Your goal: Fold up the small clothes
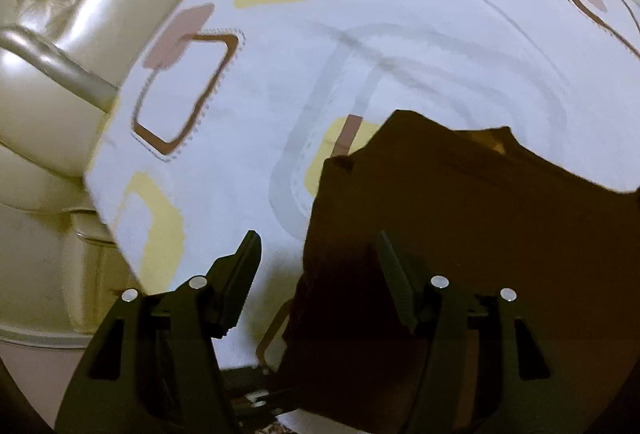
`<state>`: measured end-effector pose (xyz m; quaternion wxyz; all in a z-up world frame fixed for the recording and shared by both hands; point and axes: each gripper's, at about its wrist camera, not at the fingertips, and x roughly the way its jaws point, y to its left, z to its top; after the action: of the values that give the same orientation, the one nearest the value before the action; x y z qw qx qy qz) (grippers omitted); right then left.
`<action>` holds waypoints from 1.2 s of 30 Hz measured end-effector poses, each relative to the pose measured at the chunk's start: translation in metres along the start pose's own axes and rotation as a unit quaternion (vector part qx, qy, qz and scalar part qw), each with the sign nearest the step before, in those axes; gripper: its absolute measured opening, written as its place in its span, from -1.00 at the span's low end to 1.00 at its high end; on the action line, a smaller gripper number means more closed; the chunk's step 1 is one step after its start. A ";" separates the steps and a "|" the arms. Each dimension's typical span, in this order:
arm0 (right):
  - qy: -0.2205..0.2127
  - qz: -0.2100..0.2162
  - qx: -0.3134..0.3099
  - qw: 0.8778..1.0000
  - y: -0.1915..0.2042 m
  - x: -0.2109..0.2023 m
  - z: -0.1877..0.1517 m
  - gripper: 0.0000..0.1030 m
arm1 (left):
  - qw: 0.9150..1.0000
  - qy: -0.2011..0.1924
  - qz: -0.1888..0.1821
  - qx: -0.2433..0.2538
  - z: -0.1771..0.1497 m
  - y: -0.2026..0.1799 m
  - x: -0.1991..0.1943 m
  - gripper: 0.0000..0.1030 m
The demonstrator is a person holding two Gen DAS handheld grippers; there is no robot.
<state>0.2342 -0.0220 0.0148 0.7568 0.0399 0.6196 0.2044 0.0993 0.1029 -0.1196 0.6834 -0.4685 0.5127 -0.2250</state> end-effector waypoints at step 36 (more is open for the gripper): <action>-0.055 0.014 0.030 0.998 -0.056 -0.049 -0.006 -0.80 | 0.991 -0.056 0.065 0.107 -0.035 -0.115 -0.004 -0.85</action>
<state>0.2355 -0.0921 0.0406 0.7856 0.0820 0.5818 0.1939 0.0853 0.0389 -0.0184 0.7702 -0.3706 0.4760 -0.2073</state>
